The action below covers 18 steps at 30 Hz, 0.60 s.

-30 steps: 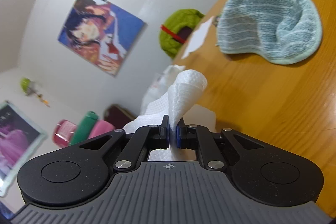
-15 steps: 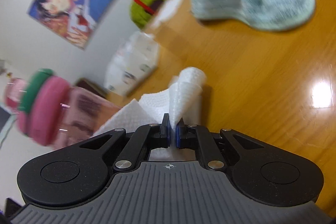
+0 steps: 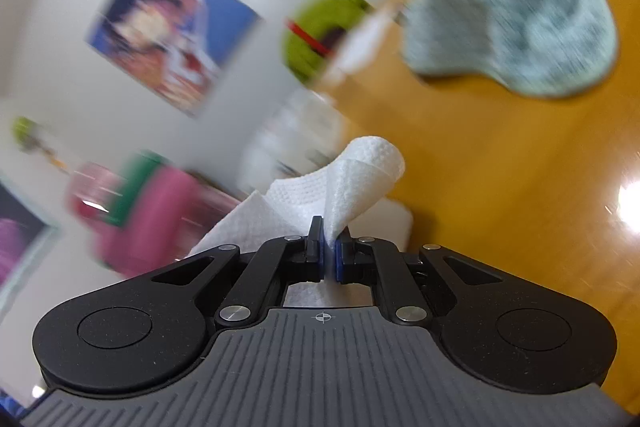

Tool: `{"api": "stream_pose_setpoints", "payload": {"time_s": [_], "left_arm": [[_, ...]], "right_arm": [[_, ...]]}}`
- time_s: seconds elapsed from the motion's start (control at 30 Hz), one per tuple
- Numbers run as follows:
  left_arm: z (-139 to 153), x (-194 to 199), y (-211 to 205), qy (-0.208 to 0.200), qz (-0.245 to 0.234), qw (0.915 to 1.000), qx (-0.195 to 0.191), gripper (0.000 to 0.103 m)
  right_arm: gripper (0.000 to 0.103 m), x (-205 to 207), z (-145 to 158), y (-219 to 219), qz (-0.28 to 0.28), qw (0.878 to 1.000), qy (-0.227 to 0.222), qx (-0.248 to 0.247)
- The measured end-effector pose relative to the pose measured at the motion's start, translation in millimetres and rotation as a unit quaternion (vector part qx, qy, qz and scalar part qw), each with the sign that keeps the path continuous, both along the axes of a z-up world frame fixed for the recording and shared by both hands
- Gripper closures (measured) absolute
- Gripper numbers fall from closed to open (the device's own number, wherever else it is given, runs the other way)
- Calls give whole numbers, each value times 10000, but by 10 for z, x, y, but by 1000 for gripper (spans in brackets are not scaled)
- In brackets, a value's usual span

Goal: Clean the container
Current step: 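Rub the paper towel up and down the bottle's side with the right gripper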

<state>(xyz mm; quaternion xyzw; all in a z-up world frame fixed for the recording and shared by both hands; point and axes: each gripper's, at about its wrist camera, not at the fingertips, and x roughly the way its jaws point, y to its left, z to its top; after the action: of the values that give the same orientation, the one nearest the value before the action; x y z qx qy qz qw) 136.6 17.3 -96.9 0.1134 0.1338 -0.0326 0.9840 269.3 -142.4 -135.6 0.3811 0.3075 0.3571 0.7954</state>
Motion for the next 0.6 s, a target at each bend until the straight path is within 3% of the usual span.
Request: {"api": "stream_pose_setpoints", "payload": {"time_s": [0.07,0.17,0.3,0.37,0.47,0.6], "left_arm": [[0,13,-1,0,12,10000,7,31],[0,38,-16,-8,41,10000,44,31],[0,69,9,5,16,10000,14,31],[1,67,18,6,7,10000,-10,31],[7,54,14,26,40,10000,-44,31],[44,-74,-7,22,243,9995,-221,22]], "right_arm": [[93,-85,97,-90,-42,9976,-399,569],[93,-99,100,-75,-112,9979,-395,504],[93,165,-236,94,-48,9948,852,-548],[93,234,-306,108,8,9933,1010,-564],[92,231,-294,122,21,9952,841,-506],[92,229,-239,76,-26,9987,489,-110]]}}
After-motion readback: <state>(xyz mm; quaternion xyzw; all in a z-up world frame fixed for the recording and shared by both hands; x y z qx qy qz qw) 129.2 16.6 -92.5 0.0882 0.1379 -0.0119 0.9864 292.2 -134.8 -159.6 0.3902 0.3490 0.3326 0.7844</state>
